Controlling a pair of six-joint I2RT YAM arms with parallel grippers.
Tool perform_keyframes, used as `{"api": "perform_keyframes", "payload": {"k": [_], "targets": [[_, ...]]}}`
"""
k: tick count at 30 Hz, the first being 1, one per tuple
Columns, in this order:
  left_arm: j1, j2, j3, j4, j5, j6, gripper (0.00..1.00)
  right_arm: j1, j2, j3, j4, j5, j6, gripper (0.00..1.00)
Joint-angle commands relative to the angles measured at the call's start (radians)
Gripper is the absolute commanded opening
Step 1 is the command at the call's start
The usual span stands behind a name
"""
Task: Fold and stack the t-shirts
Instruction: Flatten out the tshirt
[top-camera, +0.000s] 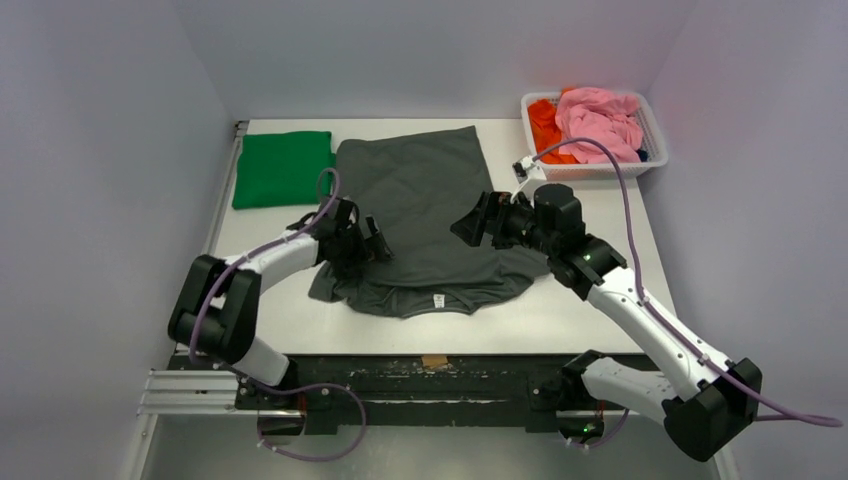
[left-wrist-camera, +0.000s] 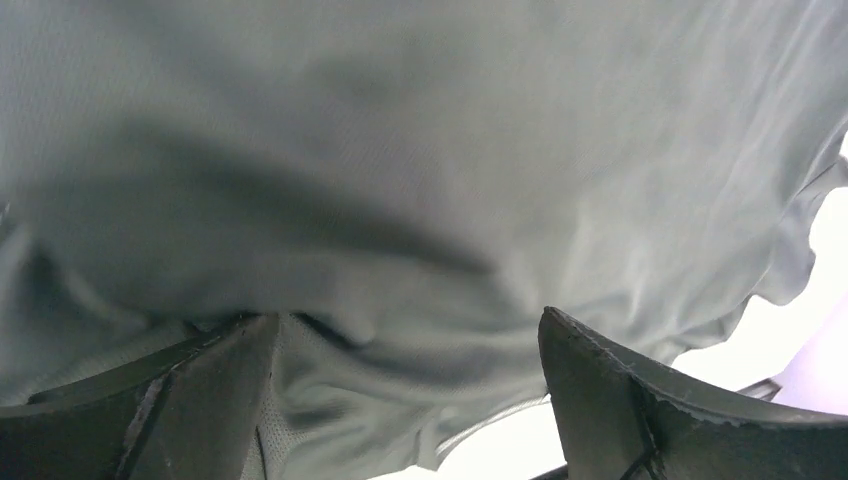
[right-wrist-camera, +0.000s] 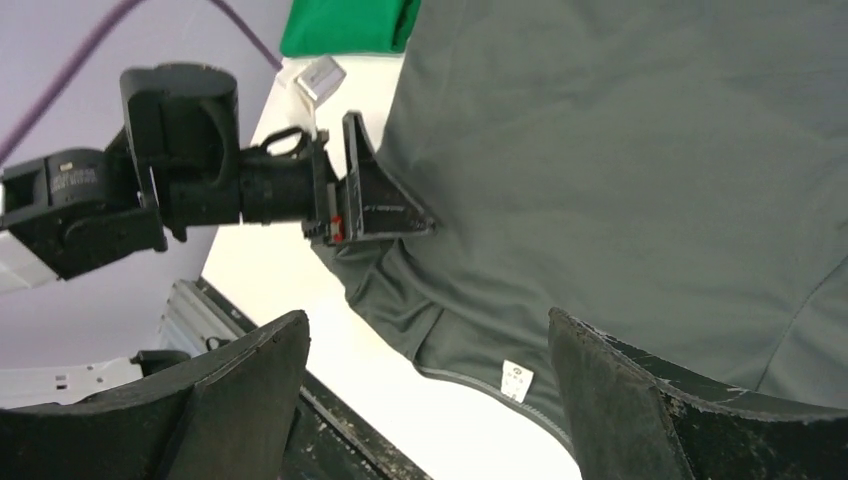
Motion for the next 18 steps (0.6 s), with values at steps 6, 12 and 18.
{"api": "perform_keyframes", "payload": {"k": [6,12,18], "targets": [[0.049,0.535,0.558,-0.123,0.006,-0.033,1.00,0.000,0.025,0.032,-0.012,0.168,-0.081,0.89],[0.052,0.749,1.082,-0.302,0.013,-0.045,0.98,-0.013,0.098,0.096,-0.053,0.217,-0.084,0.90],[0.030,0.902,1.486,-0.424,0.053,-0.016,1.00,-0.066,0.189,0.120,0.045,0.168,-0.060,0.91]]}}
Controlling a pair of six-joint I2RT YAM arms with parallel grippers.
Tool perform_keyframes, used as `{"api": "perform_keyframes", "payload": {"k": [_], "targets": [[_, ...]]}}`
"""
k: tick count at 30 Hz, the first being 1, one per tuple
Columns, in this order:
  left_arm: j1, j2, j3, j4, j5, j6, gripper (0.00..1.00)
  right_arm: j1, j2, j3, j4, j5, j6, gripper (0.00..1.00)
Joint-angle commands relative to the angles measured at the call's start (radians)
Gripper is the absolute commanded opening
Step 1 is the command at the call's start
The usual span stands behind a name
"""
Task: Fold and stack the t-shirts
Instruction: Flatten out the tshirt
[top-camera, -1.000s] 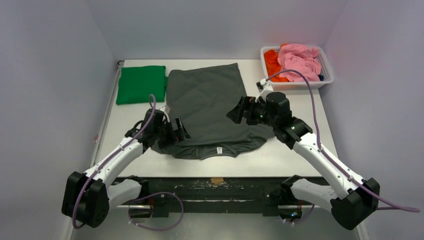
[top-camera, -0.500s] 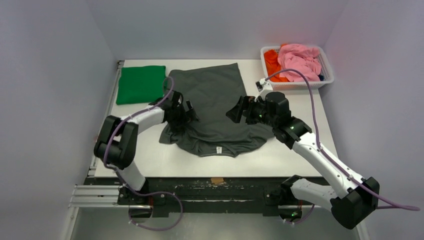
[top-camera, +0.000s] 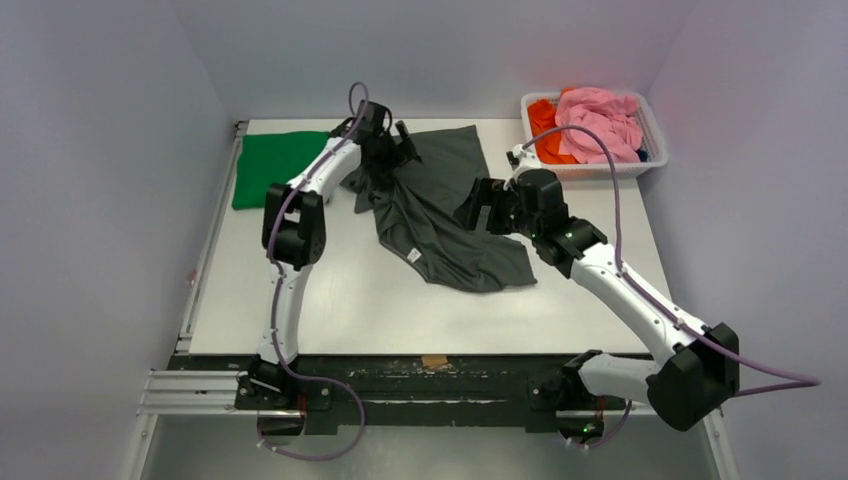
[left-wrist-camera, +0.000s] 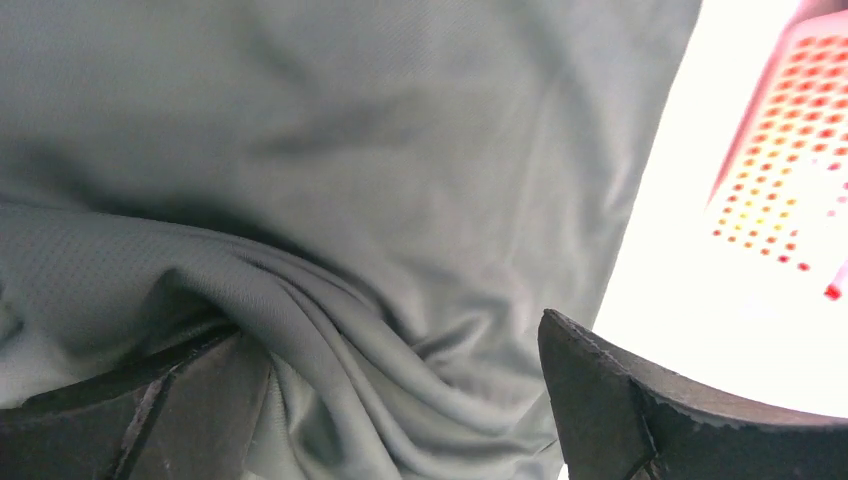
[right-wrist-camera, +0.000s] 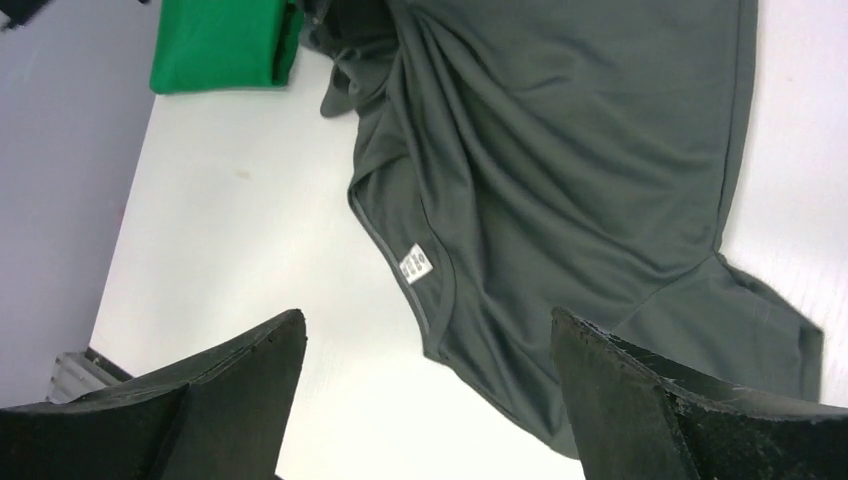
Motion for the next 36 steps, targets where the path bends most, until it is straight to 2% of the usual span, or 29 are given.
{"api": "perform_keyframes", "payload": {"k": [1,4,6,9,13,16,18,21,27,30,33,36], "targets": [[-0.037,-0.008,0.203,-0.141,-0.031,0.048,1.00,-0.096,0.063,0.042,0.081,-0.026,0.018,0.91],[-0.117,-0.219,-0.019,-0.065,-0.218,0.117,1.00,-0.257,0.178,0.016,0.199,-0.186,0.062,0.91],[-0.162,-0.367,-0.181,-0.033,-0.306,0.138,1.00,-0.299,0.309,0.074,0.260,-0.197,0.046,0.92],[-0.203,-0.544,-0.380,-0.046,-0.386,0.146,1.00,-0.312,0.576,0.290,0.246,-0.209,0.006,0.92],[-0.240,-0.775,-0.700,0.003,-0.391,0.151,1.00,-0.310,0.930,0.640,0.117,-0.256,-0.023,0.92],[-0.256,-0.905,-0.890,0.048,-0.373,0.120,1.00,-0.309,1.085,0.772,0.041,-0.235,-0.009,0.93],[-0.259,-0.971,-0.992,0.083,-0.346,0.099,1.00,-0.307,1.092,0.739,0.070,-0.241,0.001,0.93],[-0.261,-1.035,-1.102,0.145,-0.328,0.080,1.00,-0.301,1.037,0.586,0.112,-0.234,0.005,0.93],[-0.262,-1.070,-1.148,0.139,-0.378,0.066,1.00,-0.216,0.795,0.119,0.234,-0.188,0.054,0.94],[-0.260,-1.100,-1.182,0.129,-0.415,0.051,1.00,-0.042,0.624,-0.116,0.277,-0.083,0.149,0.94],[-0.258,-1.148,-1.223,0.101,-0.459,0.032,1.00,0.209,0.509,-0.267,0.317,0.009,0.299,0.95],[-0.252,-1.213,-1.253,0.057,-0.492,0.019,1.00,0.452,0.460,-0.207,0.305,0.042,0.334,0.95]]}}
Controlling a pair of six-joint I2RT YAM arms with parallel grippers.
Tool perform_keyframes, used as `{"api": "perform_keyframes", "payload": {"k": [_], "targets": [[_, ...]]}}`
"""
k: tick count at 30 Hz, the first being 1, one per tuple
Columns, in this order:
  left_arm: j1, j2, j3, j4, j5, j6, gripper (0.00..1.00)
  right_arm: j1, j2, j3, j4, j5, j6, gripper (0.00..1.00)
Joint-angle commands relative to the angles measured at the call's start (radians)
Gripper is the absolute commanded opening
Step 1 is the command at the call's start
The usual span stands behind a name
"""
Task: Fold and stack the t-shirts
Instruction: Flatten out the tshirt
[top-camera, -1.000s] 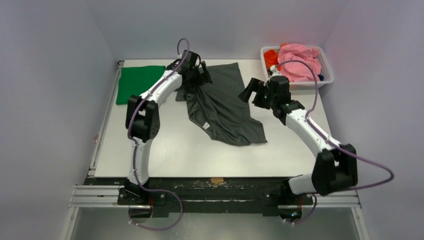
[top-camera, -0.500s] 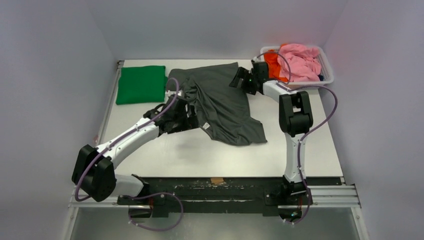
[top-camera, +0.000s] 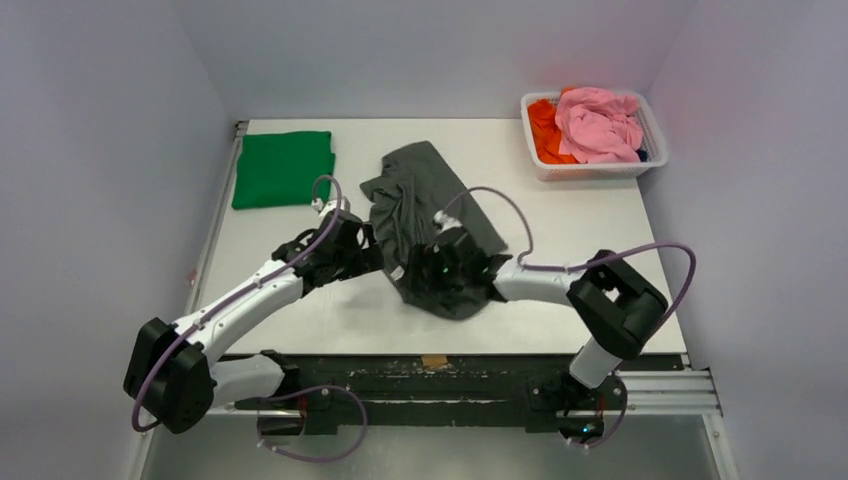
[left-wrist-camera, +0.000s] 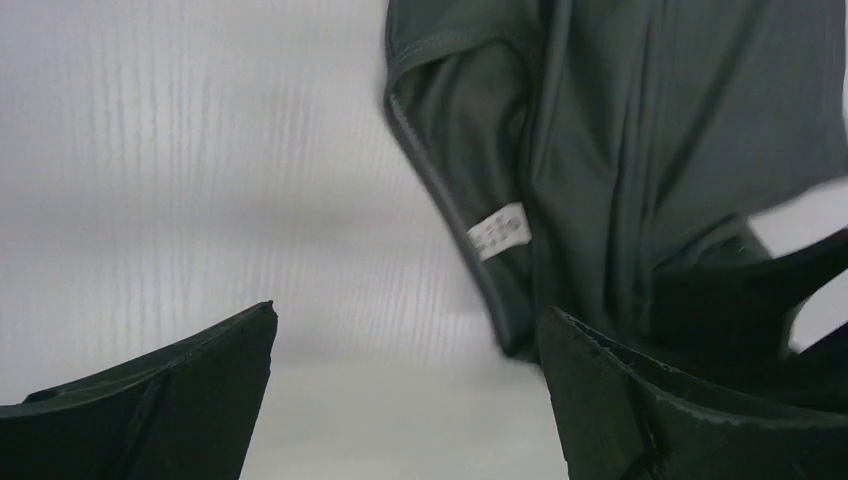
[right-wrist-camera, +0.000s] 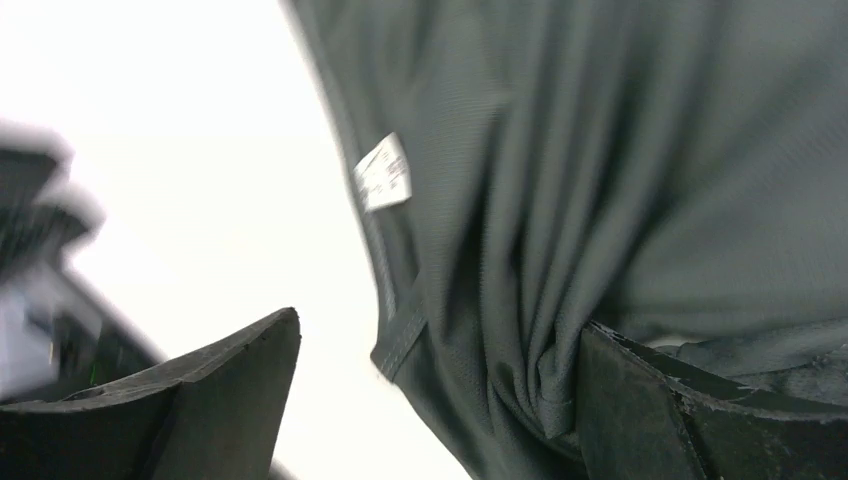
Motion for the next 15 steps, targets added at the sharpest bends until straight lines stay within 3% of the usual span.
{"api": "perform_keyframes", "payload": {"k": [1,4,10,15], "targets": [[0.009,-0.102,-0.043,-0.050,-0.085,-0.041,1.00,0.306,-0.015,0.022,-0.155,0.073,0.115,0.95],[0.013,-0.186,-0.074,-0.089,-0.097,-0.049,1.00,0.361,-0.052,0.149,-0.263,0.153,0.037,0.95],[0.018,-0.287,-0.143,-0.086,-0.074,-0.058,1.00,0.323,-0.226,0.128,-0.360,0.468,0.027,0.98],[0.018,-0.150,-0.165,0.100,0.129,-0.043,1.00,0.171,-0.203,0.039,-0.247,0.258,0.019,0.97]]}}
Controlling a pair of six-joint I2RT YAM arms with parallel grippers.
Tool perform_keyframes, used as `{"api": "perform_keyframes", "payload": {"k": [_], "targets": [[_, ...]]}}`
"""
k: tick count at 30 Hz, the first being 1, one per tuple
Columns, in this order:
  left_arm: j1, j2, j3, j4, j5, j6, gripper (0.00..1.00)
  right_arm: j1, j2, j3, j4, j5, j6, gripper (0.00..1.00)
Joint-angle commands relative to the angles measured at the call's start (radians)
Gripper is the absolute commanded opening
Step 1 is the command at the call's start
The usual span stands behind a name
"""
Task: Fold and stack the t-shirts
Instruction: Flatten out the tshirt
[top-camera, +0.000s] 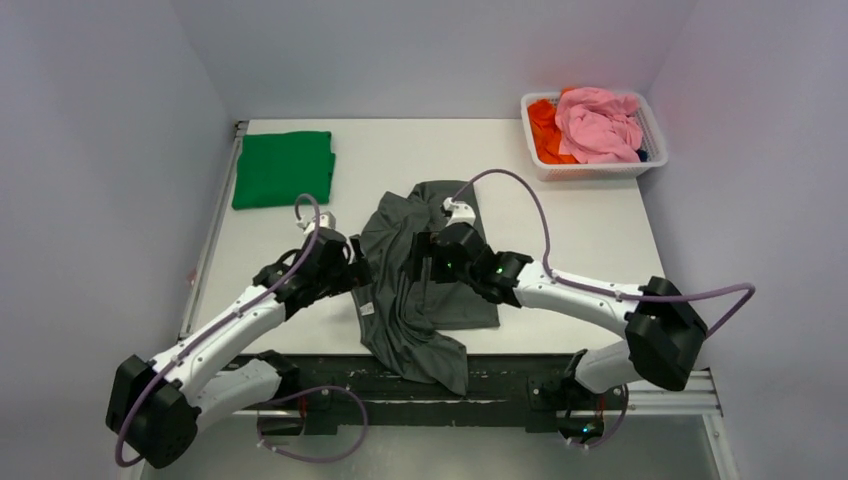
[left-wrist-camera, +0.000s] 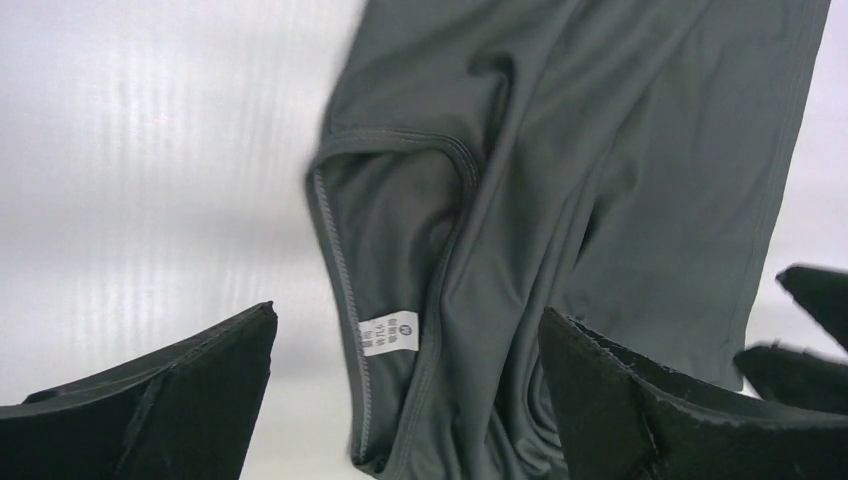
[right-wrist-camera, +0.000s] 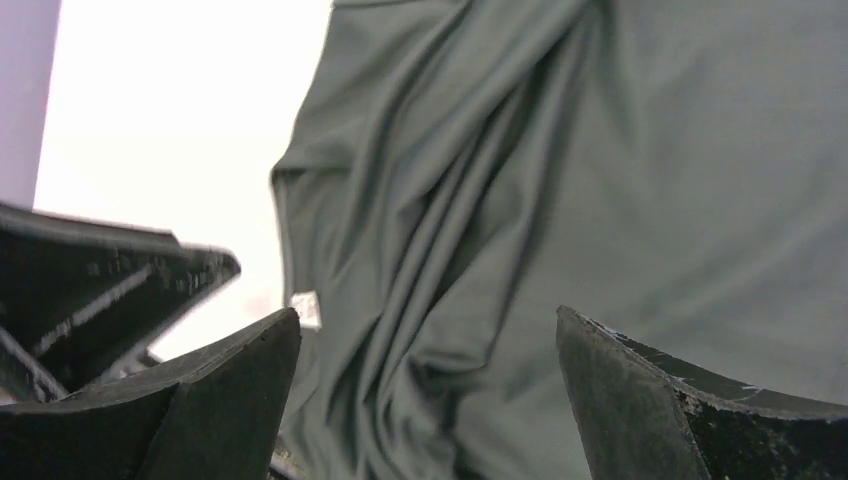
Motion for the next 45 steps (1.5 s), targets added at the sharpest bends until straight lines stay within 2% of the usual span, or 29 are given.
{"api": "perform_keyframes", "payload": {"k": [1,5,8,15,19,26,31,37,43,45], "targets": [[0.005,0.159,0.002,0.181,0.185,0.005,1.00,-0.113,0.066,-0.063,0.050,-0.078,-0.013,0.97],[0.006,0.378,0.096,0.210,0.208,0.014,1.00,-0.176,0.187,-0.043,0.075,-0.128,-0.034,0.96],[0.029,0.514,0.167,0.218,0.220,0.026,1.00,-0.266,0.269,-0.037,0.106,-0.215,-0.041,0.95],[0.199,0.809,0.376,0.202,0.405,0.075,1.00,-0.442,0.322,-0.056,0.090,-0.241,-0.056,0.93],[0.229,0.987,0.635,0.066,0.421,0.121,1.00,-0.549,0.307,-0.071,0.078,-0.241,-0.070,0.93],[0.272,1.296,1.128,-0.162,0.532,0.164,1.00,-0.726,0.313,-0.074,0.056,-0.236,-0.091,0.93],[0.305,1.400,1.333,-0.225,0.539,0.184,1.00,-0.792,0.337,-0.034,0.036,-0.223,-0.075,0.94],[0.390,1.535,1.536,-0.190,0.589,0.167,1.00,-0.803,0.355,0.033,-0.006,-0.214,-0.121,0.94],[0.420,1.633,1.809,-0.200,0.556,0.206,1.00,-0.802,0.266,0.072,-0.037,-0.211,-0.171,0.94],[0.419,1.579,1.834,-0.216,0.571,0.232,1.00,-0.800,0.216,0.074,-0.049,-0.222,-0.189,0.94]]}}
